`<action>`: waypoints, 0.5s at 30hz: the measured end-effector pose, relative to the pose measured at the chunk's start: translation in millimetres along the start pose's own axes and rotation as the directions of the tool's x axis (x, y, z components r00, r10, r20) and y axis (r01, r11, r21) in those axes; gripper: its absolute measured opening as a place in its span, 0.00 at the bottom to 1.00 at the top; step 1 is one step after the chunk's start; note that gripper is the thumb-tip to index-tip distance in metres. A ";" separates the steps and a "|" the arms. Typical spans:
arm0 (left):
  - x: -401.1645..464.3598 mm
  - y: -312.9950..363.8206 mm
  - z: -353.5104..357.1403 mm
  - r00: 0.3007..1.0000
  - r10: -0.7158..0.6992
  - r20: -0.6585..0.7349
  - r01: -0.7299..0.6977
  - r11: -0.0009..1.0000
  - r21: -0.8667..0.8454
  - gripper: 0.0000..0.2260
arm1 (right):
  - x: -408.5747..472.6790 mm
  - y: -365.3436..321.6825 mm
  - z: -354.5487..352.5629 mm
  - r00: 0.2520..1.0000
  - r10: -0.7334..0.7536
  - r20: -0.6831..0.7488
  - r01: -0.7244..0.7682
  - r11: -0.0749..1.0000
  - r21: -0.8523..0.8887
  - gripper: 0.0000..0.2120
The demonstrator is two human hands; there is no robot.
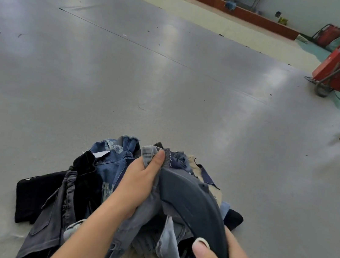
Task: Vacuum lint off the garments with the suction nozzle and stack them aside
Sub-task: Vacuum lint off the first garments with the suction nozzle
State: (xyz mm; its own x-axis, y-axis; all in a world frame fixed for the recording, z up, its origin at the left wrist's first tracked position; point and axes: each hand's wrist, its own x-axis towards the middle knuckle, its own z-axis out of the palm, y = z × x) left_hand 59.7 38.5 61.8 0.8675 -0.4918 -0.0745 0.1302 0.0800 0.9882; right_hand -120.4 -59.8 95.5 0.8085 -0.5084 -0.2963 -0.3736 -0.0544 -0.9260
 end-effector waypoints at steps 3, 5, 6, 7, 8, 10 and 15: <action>-0.6 -1.7 2.2 0.997 -0.060 0.041 0.064 0.993 -0.100 0.21 | 5.4 -7.1 -1.5 1.000 0.019 -0.011 -0.019 1.000 0.005 0.18; -2.1 -2.5 2.9 0.993 -0.078 0.083 0.089 0.987 -0.135 0.20 | 8.9 -15.2 -1.6 0.999 -0.007 -0.038 0.010 0.998 0.061 0.19; -2.8 -2.7 2.8 0.991 -0.087 0.102 0.100 0.986 -0.135 0.20 | 12.0 -18.4 -2.1 0.998 -0.033 -0.048 0.037 0.996 0.080 0.18; -3.8 -2.3 2.1 0.988 -0.096 0.118 0.111 0.985 -0.131 0.19 | 14.6 -21.8 -3.2 0.997 -0.052 -0.048 0.056 0.996 0.075 0.18; -4.7 -1.2 1.3 0.986 -0.106 0.129 0.122 0.985 -0.123 0.19 | 16.2 -25.3 -4.5 0.997 -0.067 -0.043 0.069 0.995 0.065 0.17; -5.5 0.6 -0.6 0.985 -0.114 0.132 0.128 0.986 -0.108 0.19 | 14.7 -26.0 -7.8 0.995 -0.082 -0.062 0.086 0.994 0.065 0.13; -1.8 3.3 -1.9 0.992 -0.120 0.025 0.122 0.985 -0.125 0.23 | -2.4 -3.1 -1.3 0.993 -0.052 -0.109 0.050 0.999 -0.018 0.31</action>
State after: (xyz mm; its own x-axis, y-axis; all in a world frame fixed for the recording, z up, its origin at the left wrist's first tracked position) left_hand 59.6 41.3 64.9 0.8332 -0.5196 -0.1893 0.2942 0.1266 0.9473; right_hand -121.7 -59.5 99.4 0.7725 -0.5955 -0.2205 -0.3407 -0.0957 -0.9353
